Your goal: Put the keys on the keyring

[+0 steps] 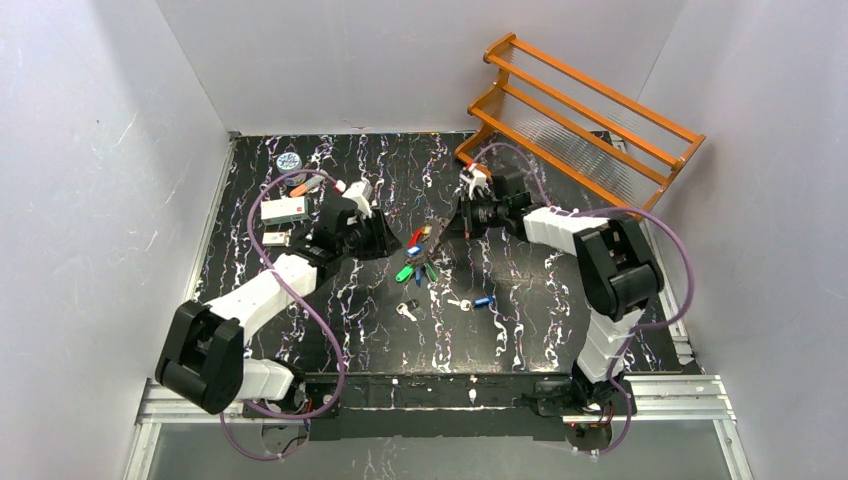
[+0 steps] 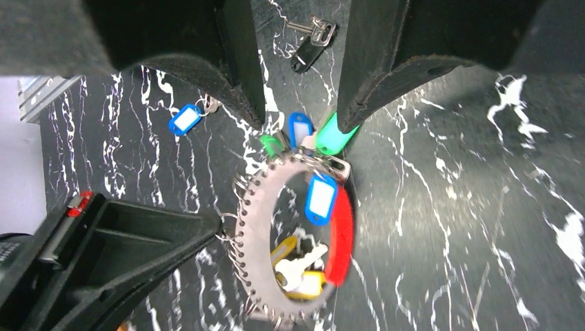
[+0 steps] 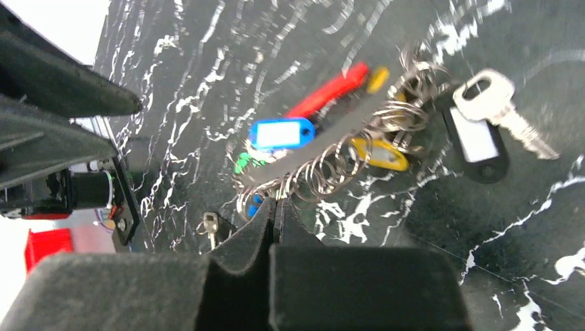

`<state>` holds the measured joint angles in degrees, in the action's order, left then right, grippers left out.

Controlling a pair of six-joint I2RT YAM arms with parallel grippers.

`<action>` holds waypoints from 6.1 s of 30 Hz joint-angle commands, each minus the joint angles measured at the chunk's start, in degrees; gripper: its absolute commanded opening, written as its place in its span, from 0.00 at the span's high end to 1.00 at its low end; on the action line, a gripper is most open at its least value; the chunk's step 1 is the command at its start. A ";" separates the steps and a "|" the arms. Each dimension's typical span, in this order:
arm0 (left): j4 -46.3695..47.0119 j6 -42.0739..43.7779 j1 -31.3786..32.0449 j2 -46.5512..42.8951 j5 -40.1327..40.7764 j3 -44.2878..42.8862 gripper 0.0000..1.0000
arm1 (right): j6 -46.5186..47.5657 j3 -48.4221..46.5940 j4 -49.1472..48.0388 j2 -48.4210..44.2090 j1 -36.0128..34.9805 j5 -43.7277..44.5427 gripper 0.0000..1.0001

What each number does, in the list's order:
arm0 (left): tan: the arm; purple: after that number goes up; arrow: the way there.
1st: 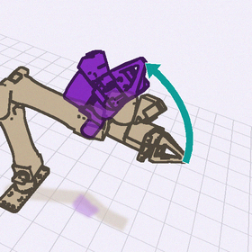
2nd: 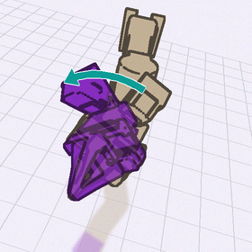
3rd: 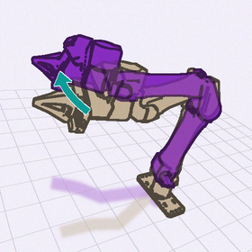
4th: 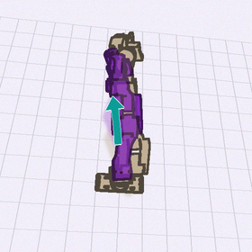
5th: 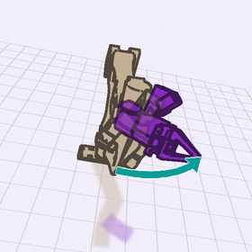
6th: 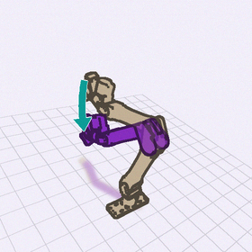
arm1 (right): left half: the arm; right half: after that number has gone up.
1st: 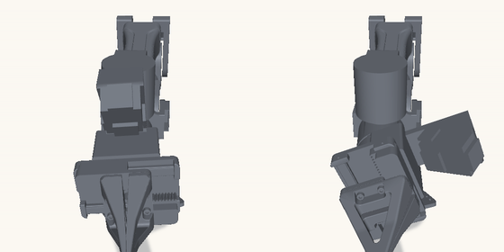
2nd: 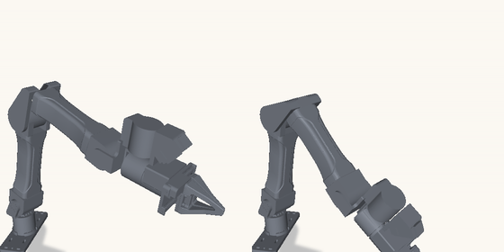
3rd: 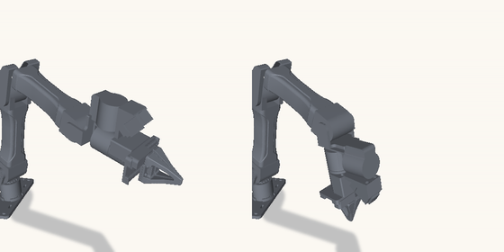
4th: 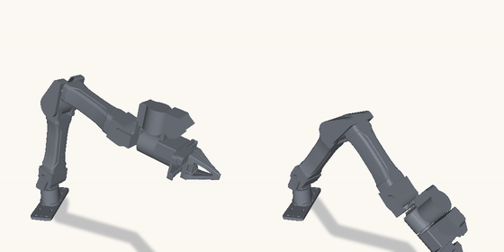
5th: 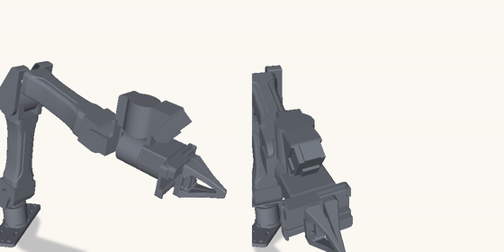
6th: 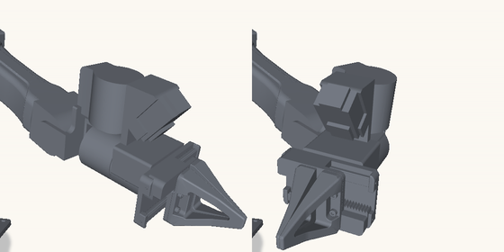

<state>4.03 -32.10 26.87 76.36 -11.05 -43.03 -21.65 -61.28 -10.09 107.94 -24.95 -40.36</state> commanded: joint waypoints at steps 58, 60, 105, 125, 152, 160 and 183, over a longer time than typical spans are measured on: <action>42.98 39.04 11.59 -9.65 -26.53 17.22 0.83 | 43.27 13.29 -1.82 -30.08 -3.26 -25.93 0.99; 43.66 38.60 11.73 -9.50 -25.64 17.42 0.83 | 43.20 13.07 -1.87 -30.07 -3.32 -26.04 0.99; 50.86 32.46 13.73 -5.84 -22.04 16.42 0.83 | 41.85 13.02 -2.84 -30.55 -4.14 -25.33 0.99; 50.89 32.47 13.73 -10.62 -15.73 20.29 1.00 | 42.03 14.60 -3.27 -36.00 -4.22 -18.33 0.44; 50.81 33.00 13.73 -14.93 -21.37 21.71 1.00 | 41.87 16.60 -8.70 -32.20 -11.60 -10.23 0.99; 50.81 32.86 13.73 -15.54 -21.98 21.76 1.00 | 42.09 17.24 -10.15 -32.82 -11.61 -3.75 0.99; 50.81 32.49 13.68 -17.03 -20.41 23.43 1.00 | 41.60 24.09 -15.42 -40.19 -9.94 -1.68 0.73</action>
<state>52.03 0.43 40.38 61.04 -31.94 -19.42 19.75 -39.11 -23.11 70.43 -36.05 -43.81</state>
